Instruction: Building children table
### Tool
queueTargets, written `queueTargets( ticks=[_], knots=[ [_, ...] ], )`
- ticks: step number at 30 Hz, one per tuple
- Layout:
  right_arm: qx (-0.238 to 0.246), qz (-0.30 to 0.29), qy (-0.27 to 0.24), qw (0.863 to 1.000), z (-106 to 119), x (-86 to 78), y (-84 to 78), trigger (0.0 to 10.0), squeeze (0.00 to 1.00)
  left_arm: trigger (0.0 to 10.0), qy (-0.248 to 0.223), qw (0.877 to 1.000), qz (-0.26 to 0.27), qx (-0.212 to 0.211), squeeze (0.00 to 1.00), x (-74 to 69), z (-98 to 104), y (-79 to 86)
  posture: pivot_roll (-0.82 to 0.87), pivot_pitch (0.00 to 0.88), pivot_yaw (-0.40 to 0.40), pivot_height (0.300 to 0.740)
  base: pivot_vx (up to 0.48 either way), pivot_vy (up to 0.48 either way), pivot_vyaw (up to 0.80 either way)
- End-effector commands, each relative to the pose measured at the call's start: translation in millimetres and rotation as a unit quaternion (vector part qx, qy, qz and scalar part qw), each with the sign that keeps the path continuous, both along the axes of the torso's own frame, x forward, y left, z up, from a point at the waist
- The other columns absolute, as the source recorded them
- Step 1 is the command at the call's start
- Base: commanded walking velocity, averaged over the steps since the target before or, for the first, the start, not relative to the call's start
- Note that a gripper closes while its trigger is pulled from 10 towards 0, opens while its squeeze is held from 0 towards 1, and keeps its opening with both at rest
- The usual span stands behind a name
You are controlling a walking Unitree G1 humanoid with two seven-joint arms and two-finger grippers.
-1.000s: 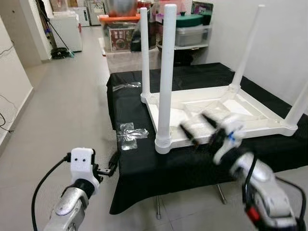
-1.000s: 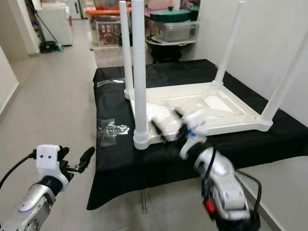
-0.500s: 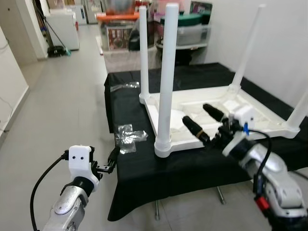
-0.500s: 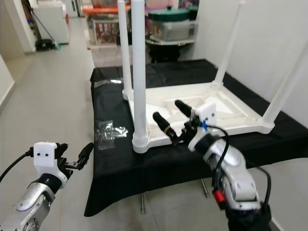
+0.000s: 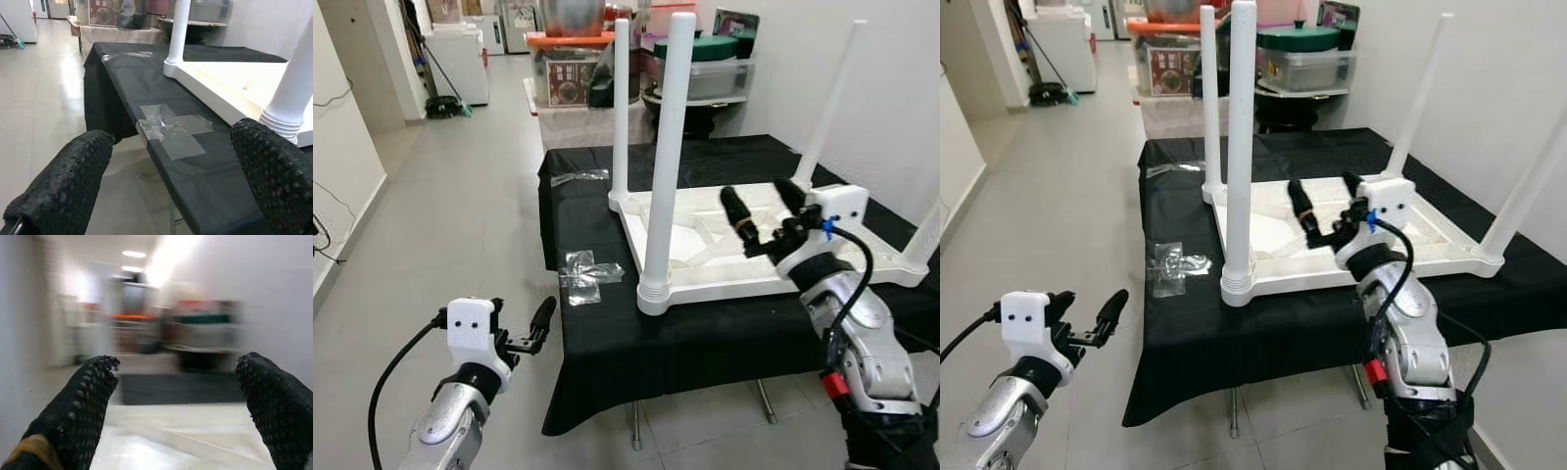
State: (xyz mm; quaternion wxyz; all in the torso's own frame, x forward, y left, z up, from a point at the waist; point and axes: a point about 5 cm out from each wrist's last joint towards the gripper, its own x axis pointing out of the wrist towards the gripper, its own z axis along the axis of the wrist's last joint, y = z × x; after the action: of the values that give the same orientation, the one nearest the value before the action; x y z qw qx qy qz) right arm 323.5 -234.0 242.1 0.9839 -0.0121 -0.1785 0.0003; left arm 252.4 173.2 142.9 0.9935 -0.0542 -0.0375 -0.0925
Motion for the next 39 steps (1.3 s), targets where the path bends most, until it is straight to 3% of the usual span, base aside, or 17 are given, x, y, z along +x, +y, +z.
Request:
queueTargets(
  ticks=[1,4,7,16,33,39],
  knots=[
    [0.008,-0.081,0.001,0.997,1,1.0,-20.9,10.0,0.0,10.0,-0.005,1.0,-0.004,0.0,0.0,-0.1,1,-0.6,0.06,0.0,-0.044,0.74,0.0,0.0,0.0],
    [0.02,-0.13,0.009,0.991,-4,-0.9,-34.0,10.0,0.0,10.0,-0.009,1.0,-0.002,-0.004,0.0,-0.2,2,0.4,0.06,0.0,-0.04,0.74,0.0,0.0,0.0],
    [0.014,-0.097,0.009,0.995,-5,0.3,-21.5,10.0,0.0,10.0,-0.015,1.0,-0.002,-0.009,0.0,-1.7,4,0.1,0.06,0.0,-0.039,0.74,0.0,0.0,0.0],
    [0.005,-0.081,-0.002,0.997,-1,10.0,-8.8,10.0,0.0,10.0,-0.021,1.0,-0.002,-0.012,0.0,-3.3,6,0.3,0.07,0.0,-0.048,0.74,0.056,0.0,0.0],
    [-0.002,-0.08,-0.008,0.997,2,15.4,-2.7,10.0,0.0,10.0,-0.03,0.999,0.006,-0.011,0.0,-5.4,9,2.1,0.08,0.0,-0.051,0.74,0.261,0.0,0.0],
    [0.003,-0.082,-0.014,0.997,6,18.9,-1.6,10.0,0.0,10.0,-0.032,0.999,0.007,-0.013,0.0,-5.7,9,2.8,0.08,0.0,-0.052,0.74,0.268,0.0,0.5]
  ],
)
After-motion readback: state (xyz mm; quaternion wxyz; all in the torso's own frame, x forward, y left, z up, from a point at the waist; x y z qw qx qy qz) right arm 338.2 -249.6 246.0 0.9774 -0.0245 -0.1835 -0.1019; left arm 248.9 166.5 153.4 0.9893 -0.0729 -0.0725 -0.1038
